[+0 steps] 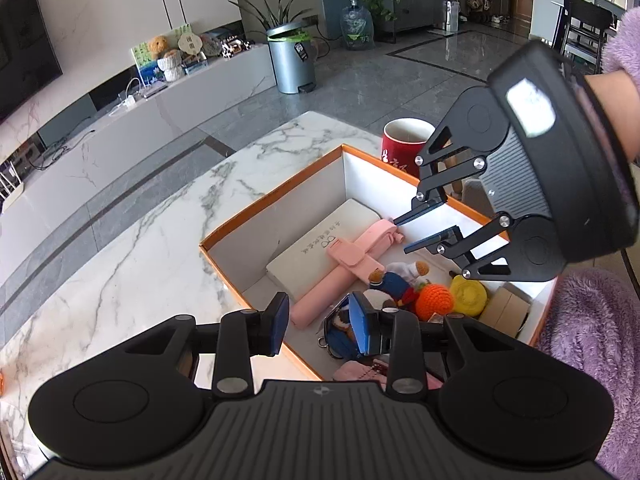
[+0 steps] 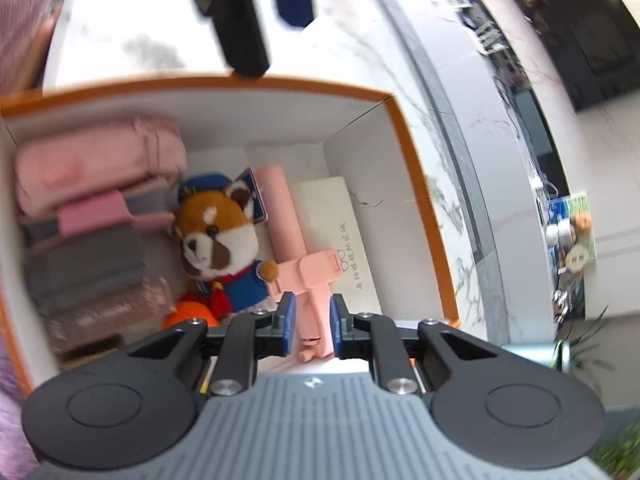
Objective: Organize objects
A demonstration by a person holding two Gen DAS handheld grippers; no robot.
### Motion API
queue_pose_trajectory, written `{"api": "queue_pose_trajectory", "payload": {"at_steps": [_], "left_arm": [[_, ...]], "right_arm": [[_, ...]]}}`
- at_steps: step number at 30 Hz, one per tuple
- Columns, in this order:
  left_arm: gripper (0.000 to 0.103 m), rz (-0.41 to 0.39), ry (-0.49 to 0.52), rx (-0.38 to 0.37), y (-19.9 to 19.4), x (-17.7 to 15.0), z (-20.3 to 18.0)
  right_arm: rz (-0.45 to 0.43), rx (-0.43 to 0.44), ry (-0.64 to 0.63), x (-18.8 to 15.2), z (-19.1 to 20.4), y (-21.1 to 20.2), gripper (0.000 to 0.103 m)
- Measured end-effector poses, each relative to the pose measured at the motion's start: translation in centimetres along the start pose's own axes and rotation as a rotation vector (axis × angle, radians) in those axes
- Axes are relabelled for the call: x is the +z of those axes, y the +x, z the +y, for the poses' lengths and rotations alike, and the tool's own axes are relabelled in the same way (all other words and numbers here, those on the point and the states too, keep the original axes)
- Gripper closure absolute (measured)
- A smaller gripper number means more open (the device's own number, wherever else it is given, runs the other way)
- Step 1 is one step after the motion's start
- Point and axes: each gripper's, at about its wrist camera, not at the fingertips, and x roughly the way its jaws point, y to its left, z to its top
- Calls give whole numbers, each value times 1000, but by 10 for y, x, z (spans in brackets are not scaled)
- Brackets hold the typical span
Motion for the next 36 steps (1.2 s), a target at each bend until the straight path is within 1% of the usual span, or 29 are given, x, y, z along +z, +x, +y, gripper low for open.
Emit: {"api": "queue_pose_trajectory", "payload": {"at_steps": [2,5,8,10,12,16,17,19,21,22,23,24,25,28,31,32,33,34,36], "left_arm": [[61,-10,-15,24,-6,-1,-5],[55,-51,-35,54,-19,-6,-11],[51,-93,-79,75,-32,-13,-16],[49,-132,-103,112,-42,-19,-20],[43,-168,-126,153,-49,-27,-25],[34,-231,-156,208,-59,-44,-37],[32,-244,-170,225,-62,-49,-40],[23,-267,-214,241,-65,-56,-44],[17,-281,-257,255,-66,-61,-48],[15,-285,-277,262,-67,-64,-51],[15,-286,-286,268,-66,-66,-53],[15,-286,-292,281,-66,-67,-56],[15,-289,-298,305,-66,-70,-59],[15,-289,-308,361,-63,-73,-65],[15,-288,-334,369,-60,-80,-69],[15,-285,-340,369,-59,-81,-71],[15,-280,-342,366,-57,-83,-72],[15,-274,-339,359,-55,-84,-74],[14,-254,-339,348,-49,-86,-77]], "right_arm": [[-25,8,75,-2,-2,-13,85],[-67,28,236,-2,-8,-26,85],[-123,35,424,-5,-5,-50,85],[-163,38,553,-9,2,-66,85],[-216,25,671,-16,12,-78,84],[-294,-48,868,-32,41,-95,80],[-306,-59,912,-36,47,-97,80],[-320,-83,1005,-45,60,-103,79],[-330,-95,1082,-52,71,-104,78],[-336,-97,1119,-56,76,-106,75],[-342,-101,1142,-58,80,-106,71],[-346,-115,1166,-60,84,-107,57],[-346,-136,1182,-62,88,-109,46],[-349,-178,1208,-66,97,-111,45],[-348,-193,1240,-70,104,-108,42],[-345,-197,1242,-70,106,-106,40],[-342,-207,1238,-70,109,-104,30],[-338,-218,1229,-70,111,-103,24],[-325,-224,1208,-69,115,-99,24]]}}
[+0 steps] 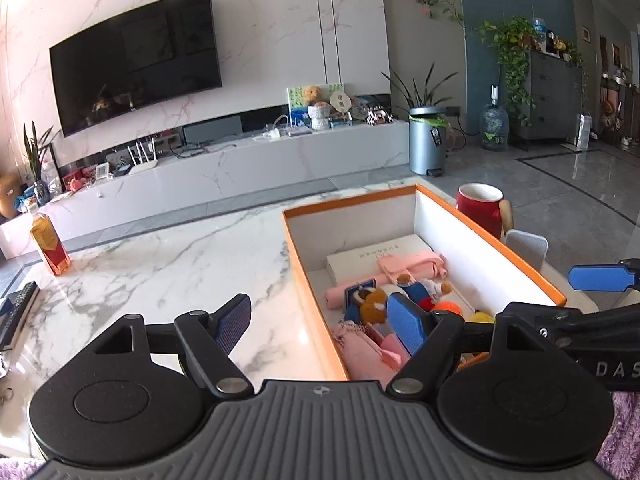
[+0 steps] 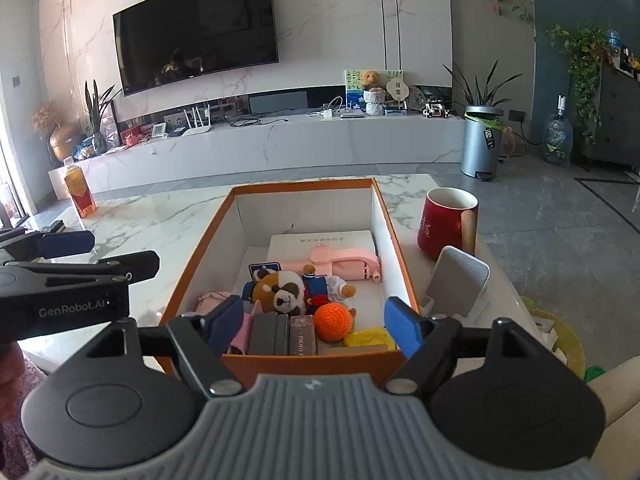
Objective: Organize objects
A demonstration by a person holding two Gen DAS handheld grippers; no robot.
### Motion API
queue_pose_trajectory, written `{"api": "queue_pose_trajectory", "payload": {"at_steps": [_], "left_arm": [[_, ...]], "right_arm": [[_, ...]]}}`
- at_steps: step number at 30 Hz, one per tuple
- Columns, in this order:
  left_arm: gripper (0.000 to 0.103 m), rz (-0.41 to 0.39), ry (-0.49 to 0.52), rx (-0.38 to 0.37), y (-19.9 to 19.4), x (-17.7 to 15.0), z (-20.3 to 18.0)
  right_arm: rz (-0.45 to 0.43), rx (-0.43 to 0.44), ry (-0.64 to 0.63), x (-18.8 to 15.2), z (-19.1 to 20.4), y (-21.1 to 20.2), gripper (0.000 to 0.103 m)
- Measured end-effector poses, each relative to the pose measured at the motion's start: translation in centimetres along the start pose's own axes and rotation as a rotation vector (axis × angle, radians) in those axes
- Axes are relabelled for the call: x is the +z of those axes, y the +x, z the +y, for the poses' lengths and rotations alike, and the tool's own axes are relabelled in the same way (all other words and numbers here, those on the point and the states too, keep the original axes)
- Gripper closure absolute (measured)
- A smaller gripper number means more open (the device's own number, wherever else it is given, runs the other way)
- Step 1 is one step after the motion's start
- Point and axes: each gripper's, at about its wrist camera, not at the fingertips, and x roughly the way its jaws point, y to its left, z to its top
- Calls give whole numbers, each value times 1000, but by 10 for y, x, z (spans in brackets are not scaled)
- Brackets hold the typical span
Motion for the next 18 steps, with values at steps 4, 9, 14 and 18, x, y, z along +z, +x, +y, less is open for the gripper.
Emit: {"api": "queue_pose_trajectory", "payload": {"at_steps": [4,9,14,18], "left_arm": [[14,44,-13,-18,7,-8,-4],[14,74,2,-18,13,-16,-9],[14,87,-1,-25,15,-18,-12],[14,85,2,-24,14,-18,-12]], "right_arm": [[14,17,4,-6,-2,7,23],[47,18,20,-11,-10,18,22],[61,16,27,-13,-14,23,22],[63,14,21,-13,-14,24,22]]}}
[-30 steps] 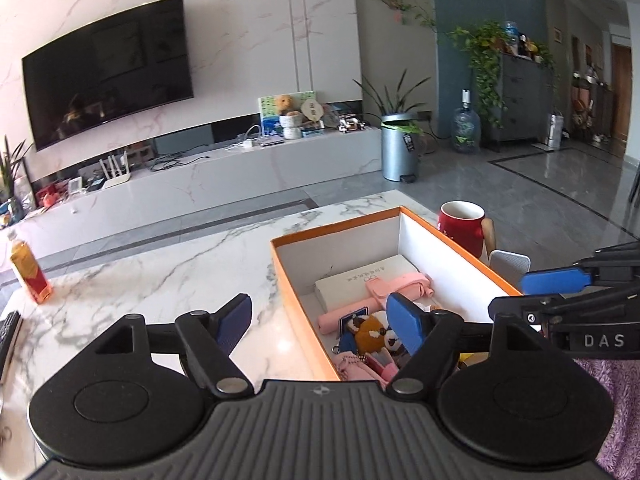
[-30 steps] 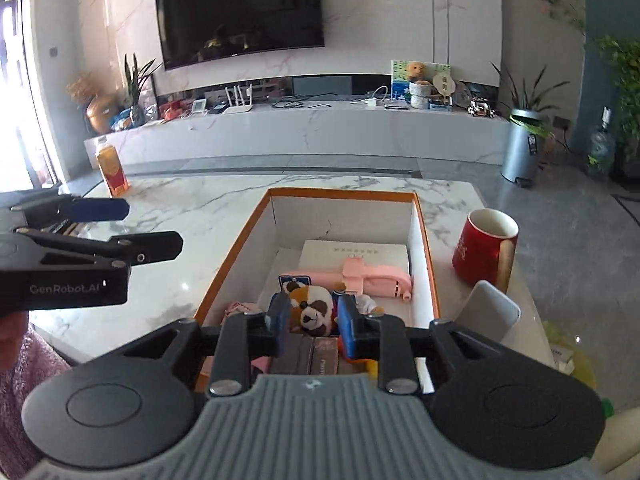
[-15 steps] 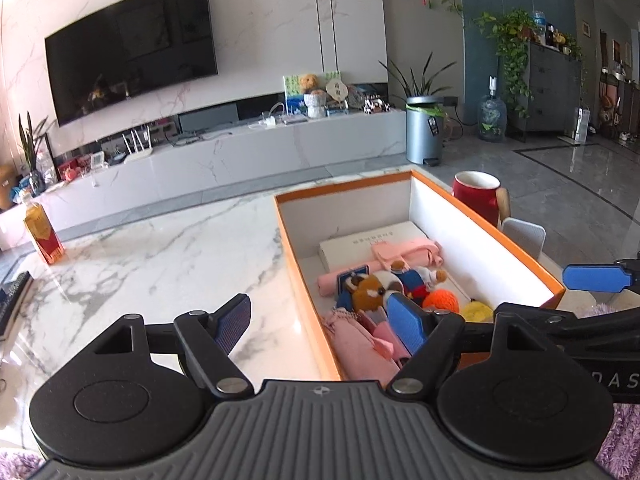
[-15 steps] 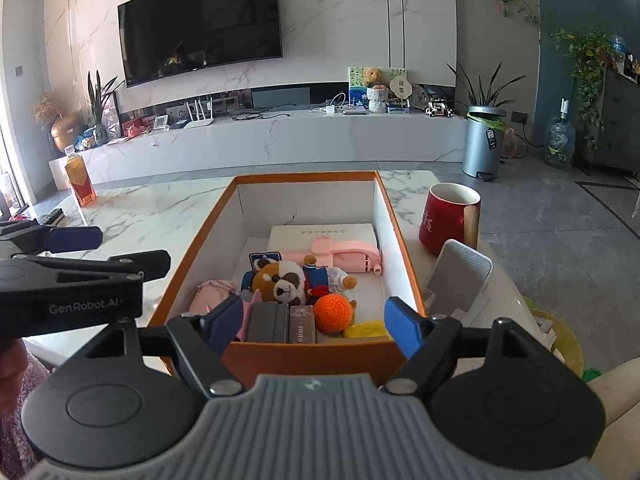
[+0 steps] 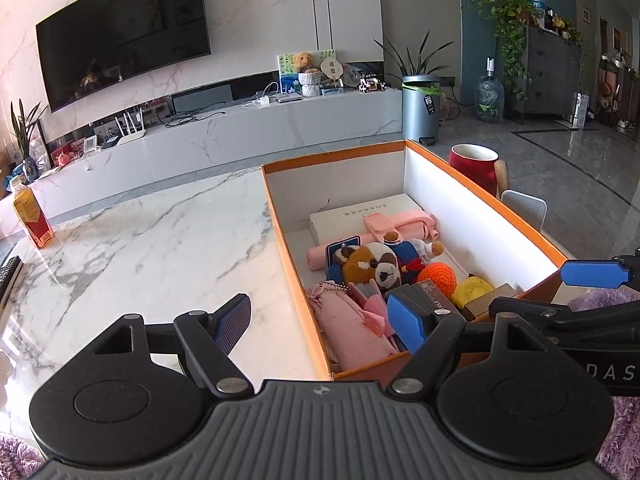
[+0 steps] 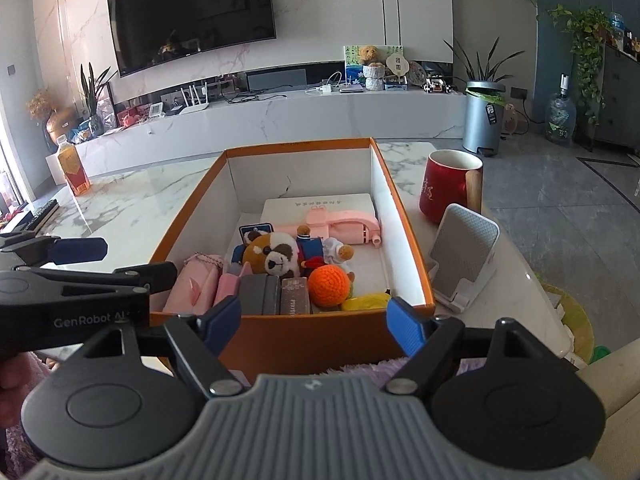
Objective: Organize objects
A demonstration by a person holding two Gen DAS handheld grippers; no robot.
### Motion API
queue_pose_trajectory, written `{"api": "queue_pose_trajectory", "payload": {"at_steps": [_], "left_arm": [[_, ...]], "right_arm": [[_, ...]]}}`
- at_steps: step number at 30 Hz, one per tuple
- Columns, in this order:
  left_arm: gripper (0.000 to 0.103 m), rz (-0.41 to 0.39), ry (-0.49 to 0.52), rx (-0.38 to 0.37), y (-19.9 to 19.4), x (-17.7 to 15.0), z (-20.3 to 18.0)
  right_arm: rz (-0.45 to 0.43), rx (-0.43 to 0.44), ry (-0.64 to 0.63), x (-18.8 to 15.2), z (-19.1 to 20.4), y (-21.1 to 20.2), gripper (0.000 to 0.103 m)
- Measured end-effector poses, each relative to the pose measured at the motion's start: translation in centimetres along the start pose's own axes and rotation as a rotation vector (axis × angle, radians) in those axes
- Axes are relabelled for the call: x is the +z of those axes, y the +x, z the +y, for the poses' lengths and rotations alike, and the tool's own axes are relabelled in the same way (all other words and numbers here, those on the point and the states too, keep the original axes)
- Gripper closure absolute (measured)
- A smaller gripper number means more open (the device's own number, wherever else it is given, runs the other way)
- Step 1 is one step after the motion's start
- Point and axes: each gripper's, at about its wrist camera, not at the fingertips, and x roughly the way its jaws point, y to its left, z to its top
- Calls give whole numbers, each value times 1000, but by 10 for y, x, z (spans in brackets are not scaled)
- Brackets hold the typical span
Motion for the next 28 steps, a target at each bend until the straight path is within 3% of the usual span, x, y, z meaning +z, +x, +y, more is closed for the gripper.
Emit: {"api": "queue_pose_trajectory", "payload": {"at_steps": [28], "left_arm": [[14,0,-8,9,-5,1,10]], "right_arm": [[3,4,-32,-1,10,1,21]]}}
